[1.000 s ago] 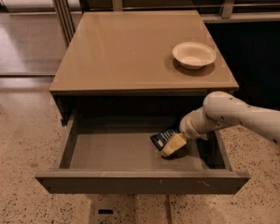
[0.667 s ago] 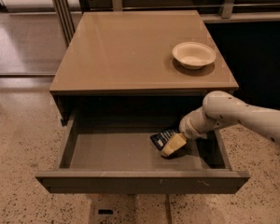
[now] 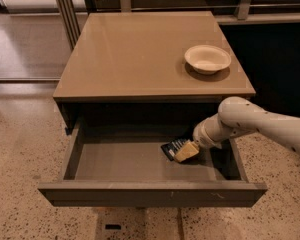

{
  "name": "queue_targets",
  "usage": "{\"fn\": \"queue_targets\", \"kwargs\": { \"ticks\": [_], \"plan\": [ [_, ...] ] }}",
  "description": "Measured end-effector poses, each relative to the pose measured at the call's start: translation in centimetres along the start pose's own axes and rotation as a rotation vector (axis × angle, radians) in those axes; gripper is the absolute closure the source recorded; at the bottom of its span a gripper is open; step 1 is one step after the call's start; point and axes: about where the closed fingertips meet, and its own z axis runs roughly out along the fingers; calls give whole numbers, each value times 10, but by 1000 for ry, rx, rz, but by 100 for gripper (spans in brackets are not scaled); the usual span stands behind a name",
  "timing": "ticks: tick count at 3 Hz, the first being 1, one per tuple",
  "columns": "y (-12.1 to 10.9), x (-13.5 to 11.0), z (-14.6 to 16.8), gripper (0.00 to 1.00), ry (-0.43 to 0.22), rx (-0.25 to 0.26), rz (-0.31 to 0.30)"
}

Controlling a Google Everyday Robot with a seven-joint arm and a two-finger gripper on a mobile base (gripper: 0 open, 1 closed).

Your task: Pick rxbar blueberry from top drawer and place on counter

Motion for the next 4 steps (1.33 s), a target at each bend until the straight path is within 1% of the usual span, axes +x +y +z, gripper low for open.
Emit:
{"fn": "queue_targets", "kwargs": {
  "ticks": [2, 3, 4],
  "plan": [
    [0, 0, 0, 89, 0, 0, 0],
    [0, 0, 0, 100, 0, 0, 0],
    [0, 0, 0, 100, 0, 0, 0]
  ]
}}
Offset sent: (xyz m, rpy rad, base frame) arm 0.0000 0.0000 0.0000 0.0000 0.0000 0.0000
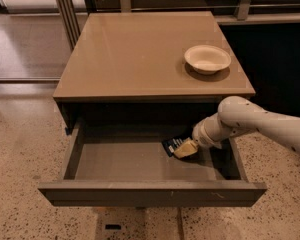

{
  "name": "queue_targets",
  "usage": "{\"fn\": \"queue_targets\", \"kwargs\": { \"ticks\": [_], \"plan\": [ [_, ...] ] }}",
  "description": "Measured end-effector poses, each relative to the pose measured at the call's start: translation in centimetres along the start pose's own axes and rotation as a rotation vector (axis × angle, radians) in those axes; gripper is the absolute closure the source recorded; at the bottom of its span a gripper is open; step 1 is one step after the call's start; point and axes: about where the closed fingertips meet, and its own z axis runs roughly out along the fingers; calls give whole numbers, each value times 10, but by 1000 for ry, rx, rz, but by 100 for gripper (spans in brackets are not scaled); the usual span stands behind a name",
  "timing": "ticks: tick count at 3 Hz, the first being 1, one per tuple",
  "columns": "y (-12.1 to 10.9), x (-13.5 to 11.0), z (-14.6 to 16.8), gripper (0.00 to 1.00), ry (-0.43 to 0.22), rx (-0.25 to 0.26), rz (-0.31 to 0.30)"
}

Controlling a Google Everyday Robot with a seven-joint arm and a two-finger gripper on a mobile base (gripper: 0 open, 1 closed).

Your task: Pick rxbar blueberry from top drawer and place on counter

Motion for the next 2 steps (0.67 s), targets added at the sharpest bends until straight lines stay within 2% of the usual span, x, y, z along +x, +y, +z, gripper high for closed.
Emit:
{"fn": "queue_targets", "kwargs": {
  "ticks": [2],
  "plan": [
    [1, -9, -15, 100, 0, 0, 0]
  ]
}}
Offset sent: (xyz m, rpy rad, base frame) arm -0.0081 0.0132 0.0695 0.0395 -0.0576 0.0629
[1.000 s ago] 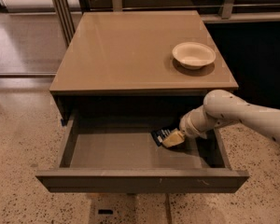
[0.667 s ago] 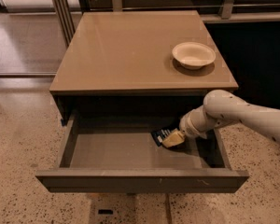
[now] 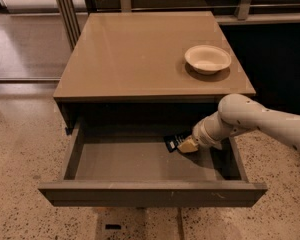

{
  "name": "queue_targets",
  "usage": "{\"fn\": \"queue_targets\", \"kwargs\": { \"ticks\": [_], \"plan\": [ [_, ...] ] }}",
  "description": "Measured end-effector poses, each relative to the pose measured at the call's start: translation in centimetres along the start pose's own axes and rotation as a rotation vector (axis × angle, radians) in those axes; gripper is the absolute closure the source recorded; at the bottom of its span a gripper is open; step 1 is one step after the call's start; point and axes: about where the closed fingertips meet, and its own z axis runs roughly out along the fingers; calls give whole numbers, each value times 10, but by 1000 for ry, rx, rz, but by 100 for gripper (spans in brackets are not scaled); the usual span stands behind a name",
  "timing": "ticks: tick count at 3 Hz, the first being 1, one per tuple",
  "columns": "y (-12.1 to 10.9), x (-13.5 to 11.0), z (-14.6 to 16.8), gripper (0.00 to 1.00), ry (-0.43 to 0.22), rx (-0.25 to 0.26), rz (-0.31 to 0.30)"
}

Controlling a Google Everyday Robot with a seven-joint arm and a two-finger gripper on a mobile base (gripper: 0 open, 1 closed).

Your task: Pick rxbar blueberry from top drawer and place on counter

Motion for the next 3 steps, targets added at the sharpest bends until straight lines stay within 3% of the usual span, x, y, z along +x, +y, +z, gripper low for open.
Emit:
{"fn": "queue_targets", "kwargs": {
  "ticks": [1, 3],
  "plan": [
    [8, -16, -23, 100, -19, -6, -28],
    [16, -20, -27, 100, -16, -19, -48]
  ]
}}
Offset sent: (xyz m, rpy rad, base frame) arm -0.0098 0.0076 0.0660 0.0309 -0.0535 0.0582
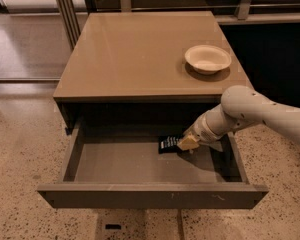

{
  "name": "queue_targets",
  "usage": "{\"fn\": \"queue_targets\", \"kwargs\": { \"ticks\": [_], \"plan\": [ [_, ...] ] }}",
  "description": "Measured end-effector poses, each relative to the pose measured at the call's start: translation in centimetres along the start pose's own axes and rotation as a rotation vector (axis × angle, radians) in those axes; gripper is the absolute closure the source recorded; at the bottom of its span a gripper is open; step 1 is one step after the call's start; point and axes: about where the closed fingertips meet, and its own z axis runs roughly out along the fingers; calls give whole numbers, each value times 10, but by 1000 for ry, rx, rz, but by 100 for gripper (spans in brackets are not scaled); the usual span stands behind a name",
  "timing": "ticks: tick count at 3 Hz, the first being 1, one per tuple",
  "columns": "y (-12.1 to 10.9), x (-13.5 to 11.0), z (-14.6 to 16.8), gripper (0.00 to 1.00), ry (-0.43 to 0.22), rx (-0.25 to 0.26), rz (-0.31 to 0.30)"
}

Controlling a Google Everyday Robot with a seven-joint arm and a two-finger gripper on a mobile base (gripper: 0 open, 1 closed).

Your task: Pick rxbar blueberry from top drawer and place on counter

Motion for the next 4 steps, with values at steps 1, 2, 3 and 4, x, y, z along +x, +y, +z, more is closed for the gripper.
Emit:
{"fn": "queue_targets", "kwargs": {
  "ticks": [1, 2, 3, 4],
  "plan": [
    [13, -5, -18, 100, -26, 22, -23],
    [20, -16, -51, 100, -71, 91, -64],
    [19, -29, -83, 100, -105, 174, -103],
    [13, -35, -102, 100, -115, 253, -125]
  ]
}}
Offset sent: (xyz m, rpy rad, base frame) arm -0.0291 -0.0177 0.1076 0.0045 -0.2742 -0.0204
